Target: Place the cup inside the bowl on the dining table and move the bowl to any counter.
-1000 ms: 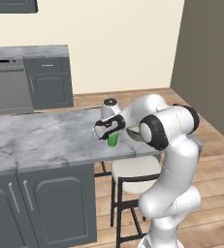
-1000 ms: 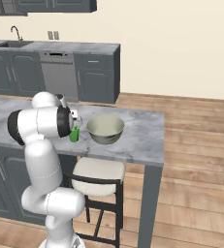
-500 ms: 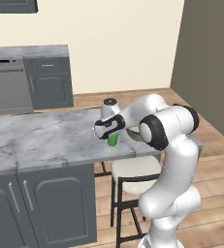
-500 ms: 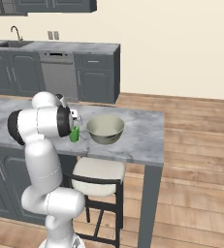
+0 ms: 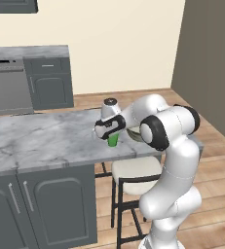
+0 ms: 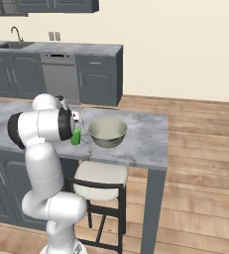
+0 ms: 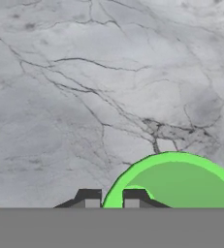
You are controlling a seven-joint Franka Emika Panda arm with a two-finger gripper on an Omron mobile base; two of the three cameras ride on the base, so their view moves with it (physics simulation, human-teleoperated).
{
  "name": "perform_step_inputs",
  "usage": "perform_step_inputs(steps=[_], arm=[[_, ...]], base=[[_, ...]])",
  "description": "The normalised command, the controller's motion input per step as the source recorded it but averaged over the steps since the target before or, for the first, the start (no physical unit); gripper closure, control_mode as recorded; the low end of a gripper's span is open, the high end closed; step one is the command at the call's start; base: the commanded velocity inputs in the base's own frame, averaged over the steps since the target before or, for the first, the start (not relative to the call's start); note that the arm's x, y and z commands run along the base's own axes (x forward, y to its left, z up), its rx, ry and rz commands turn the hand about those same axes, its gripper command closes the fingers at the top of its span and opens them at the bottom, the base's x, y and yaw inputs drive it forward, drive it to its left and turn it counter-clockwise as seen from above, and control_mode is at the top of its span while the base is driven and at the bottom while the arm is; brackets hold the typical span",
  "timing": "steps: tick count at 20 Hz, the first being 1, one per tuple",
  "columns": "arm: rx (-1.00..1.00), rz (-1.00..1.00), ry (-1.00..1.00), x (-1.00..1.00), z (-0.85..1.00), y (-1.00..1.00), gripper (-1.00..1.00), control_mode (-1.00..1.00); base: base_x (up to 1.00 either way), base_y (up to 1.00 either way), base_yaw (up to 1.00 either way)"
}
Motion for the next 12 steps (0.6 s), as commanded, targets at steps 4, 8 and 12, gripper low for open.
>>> perform_step_inputs(steps=[4,8,12], arm=[[0.00,0.00,0.00,0.00,0.23,0.00,1.00,-1.00],[0.00,0.00,0.00,0.00,0.33,0.00,1.00,-1.00],[0.00,0.00,0.00,0.00,0.27,-0.04,1.00,-1.00]], base=[[0.00,0.00,0.00],[0.00,0.00,0.00],[0.00,0.00,0.00]])
